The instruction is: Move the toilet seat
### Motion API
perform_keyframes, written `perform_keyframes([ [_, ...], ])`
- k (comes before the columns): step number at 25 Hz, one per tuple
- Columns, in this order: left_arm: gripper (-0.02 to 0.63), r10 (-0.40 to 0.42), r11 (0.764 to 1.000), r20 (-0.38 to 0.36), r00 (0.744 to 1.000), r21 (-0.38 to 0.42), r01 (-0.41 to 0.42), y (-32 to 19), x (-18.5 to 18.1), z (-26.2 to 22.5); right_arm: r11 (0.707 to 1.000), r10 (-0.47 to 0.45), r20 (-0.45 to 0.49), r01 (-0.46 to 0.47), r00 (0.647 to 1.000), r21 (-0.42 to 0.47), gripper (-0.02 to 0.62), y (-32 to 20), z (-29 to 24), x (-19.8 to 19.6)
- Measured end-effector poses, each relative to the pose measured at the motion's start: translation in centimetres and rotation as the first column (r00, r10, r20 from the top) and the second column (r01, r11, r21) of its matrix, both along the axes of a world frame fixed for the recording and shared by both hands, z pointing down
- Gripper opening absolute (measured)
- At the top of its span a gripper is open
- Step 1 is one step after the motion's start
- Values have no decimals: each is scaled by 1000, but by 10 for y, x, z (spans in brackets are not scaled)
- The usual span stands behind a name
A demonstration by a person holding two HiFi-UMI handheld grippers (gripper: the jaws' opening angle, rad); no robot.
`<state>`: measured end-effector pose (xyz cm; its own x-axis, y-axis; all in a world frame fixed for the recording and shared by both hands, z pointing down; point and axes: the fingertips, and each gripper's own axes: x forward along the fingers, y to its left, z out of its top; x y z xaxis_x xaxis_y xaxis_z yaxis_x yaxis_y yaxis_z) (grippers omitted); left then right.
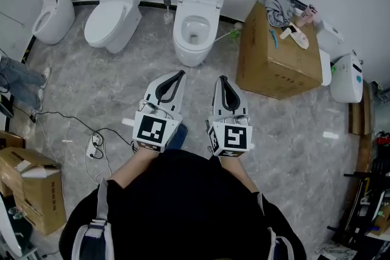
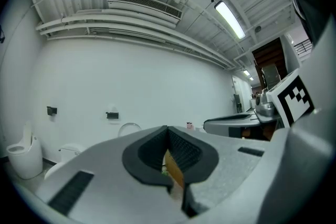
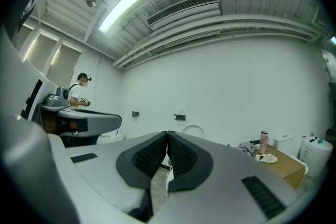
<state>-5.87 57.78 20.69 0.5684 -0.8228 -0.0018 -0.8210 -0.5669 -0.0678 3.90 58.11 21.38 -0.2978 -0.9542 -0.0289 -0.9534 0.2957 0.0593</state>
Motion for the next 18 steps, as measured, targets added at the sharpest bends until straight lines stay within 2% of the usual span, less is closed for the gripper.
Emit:
perform_keyframes([
  [5,8,16,1000,3,1000,12,-16,-44,-4,4,1000,6,-3,-6,1000,-11,21,-44,6,-6],
  [13,8,46,999,-2,999,-16,-46,-138,-17,4,999,29,4,-29,1000,-23,21,-141,2,-21],
  [18,8,86,996,7,996,1,-86,-195,-21,2,998,62,12,-62,998,-27,21,-197,2,-26],
])
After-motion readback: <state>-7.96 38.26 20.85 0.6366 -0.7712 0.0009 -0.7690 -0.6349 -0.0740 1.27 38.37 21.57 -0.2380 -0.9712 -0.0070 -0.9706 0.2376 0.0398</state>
